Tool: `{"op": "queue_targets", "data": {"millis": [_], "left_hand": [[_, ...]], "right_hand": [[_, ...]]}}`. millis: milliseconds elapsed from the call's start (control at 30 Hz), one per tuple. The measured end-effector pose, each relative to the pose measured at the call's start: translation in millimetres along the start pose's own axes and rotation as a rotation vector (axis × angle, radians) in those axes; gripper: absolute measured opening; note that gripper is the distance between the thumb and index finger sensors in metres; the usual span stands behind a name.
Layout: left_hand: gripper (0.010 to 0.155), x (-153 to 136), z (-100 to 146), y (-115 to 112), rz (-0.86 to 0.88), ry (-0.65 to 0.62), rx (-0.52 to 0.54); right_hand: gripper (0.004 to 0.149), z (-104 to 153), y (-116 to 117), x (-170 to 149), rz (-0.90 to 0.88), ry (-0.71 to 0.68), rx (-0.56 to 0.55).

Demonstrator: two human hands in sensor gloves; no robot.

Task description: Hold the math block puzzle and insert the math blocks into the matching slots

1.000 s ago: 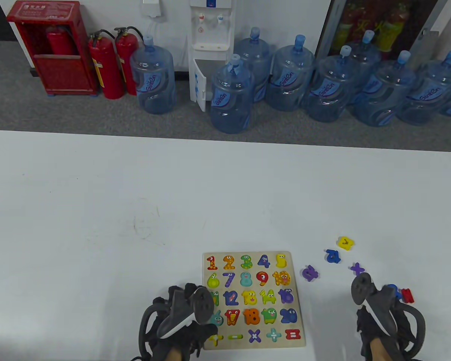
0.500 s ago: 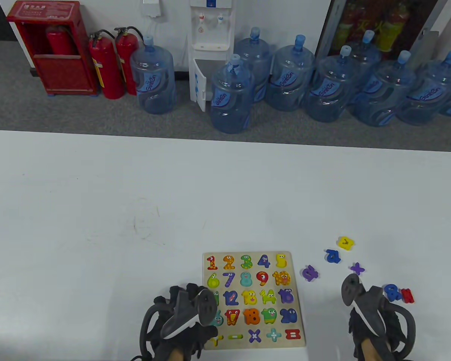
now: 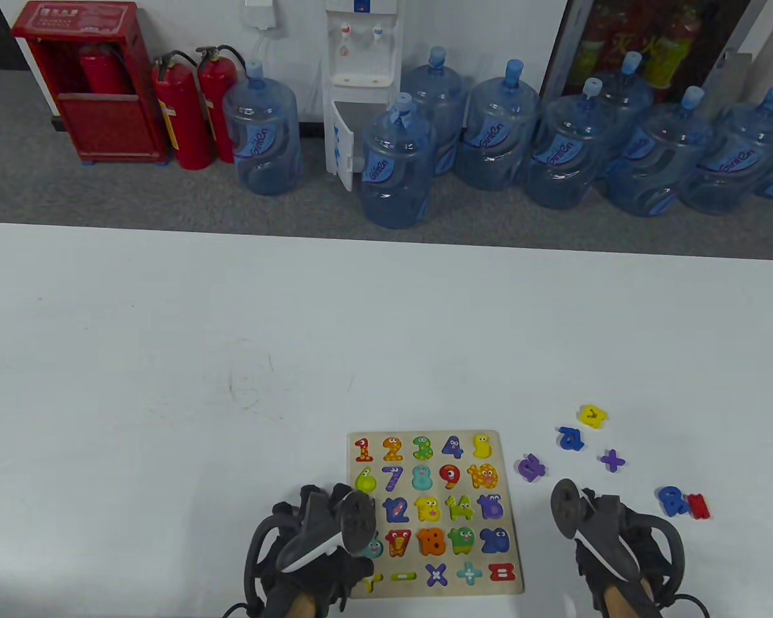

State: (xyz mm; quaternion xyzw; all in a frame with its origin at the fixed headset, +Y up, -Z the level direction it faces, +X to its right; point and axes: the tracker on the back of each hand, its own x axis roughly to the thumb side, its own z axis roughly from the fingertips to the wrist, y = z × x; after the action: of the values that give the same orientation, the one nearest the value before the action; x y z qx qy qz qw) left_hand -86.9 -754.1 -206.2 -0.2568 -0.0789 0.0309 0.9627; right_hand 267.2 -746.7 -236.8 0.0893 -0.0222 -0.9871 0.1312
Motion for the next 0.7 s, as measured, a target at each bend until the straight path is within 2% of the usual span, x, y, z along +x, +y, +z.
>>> {"op": "queue_targets", "data": {"millis": [200,367,533,700], "left_hand": [[0.086,-2,0,1,-0.002,-0.004,0.020],[0.087,-4,5,7,-0.053,0.049,0.134],[0.086,-8,2,6,-0.029,0.062,0.103],[0.085,-10,3,6,-0.063,0.093,0.117]], "right_hand": [[0.060,1,-2,-1,-0.033,0.009,-0.006],[0.060,7,-16,3,-0.082,0.009,-0.079],[0.060,16,-33,29,-0.192,-0.169,-0.113],[0.059,32,-57,70,-0.204,-0.325,-0.148]]}}
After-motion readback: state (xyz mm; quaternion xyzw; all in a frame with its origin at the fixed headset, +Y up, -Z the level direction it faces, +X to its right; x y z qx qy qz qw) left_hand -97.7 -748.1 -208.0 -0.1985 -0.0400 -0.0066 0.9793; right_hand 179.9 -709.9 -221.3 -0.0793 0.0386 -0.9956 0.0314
